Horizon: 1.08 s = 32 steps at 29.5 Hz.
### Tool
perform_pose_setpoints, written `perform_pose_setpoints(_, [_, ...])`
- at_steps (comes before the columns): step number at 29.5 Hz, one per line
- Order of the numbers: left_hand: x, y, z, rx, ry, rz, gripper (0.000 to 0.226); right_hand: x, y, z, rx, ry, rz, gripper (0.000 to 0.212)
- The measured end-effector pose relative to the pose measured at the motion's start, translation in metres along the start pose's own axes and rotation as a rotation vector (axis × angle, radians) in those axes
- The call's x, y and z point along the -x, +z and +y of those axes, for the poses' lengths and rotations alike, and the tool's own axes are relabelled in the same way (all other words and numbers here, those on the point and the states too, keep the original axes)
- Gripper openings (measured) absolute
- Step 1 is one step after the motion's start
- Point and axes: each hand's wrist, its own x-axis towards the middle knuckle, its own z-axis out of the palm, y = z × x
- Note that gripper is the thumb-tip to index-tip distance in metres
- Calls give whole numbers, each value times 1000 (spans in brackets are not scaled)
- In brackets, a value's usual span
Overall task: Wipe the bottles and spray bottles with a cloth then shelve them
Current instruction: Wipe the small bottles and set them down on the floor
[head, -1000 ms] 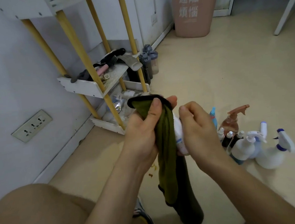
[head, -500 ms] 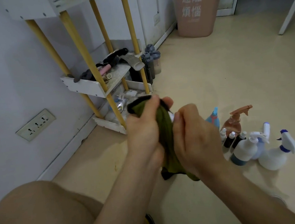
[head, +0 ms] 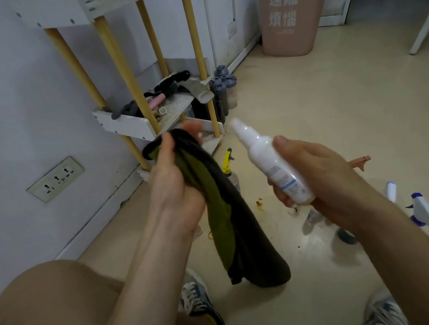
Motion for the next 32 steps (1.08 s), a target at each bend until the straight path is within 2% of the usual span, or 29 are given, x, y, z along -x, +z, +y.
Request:
perform_pose_setpoints(2, [7,5,-11,-207,36,-1,39,1,15,1,21,-67,31,43])
perform_pose_setpoints(4, [16,15,-19,-265,31,-37,34,2,37,9,95,-140,34,47])
perform_pose_setpoints(6, [19,20,-21,-267,22,-55,34,4,54,19,139,-214,86,42])
perform_pose_setpoints(9, [24,16,-23,-253,28,-96,36,3,62,27,198,-328,258,25])
perform_pose_setpoints(12, [31,17,-35,-393,95,-191,37,-1,53,24,243,-389,428,17])
perform_pose_setpoints(14, [33,16,-42,-457,143,-271,45,-5,44,22,191,-334,470,26])
perform_pose_setpoints(16, [35,16,-45,-508,159,-328,44,-10,36,19,37,-217,472,38])
perform_pose_setpoints(19, [42,17,-50,-566,196,-284,44,-11,27,13,-243,-97,436,31])
perform_pose_setpoints(22, [40,17,-50,-512,226,-144,42,-6,27,12,-263,-121,348,27])
perform_pose_setpoints(25, [32,15,-46,-436,214,-122,33,-2,31,12,-296,-127,246,26])
perform_pose_setpoints(28, [29,11,-44,-480,174,-180,33,-3,30,11,-367,-127,282,25])
perform_pose_setpoints(32, [28,7,-52,-485,42,-192,34,-7,24,4,-594,-151,330,32])
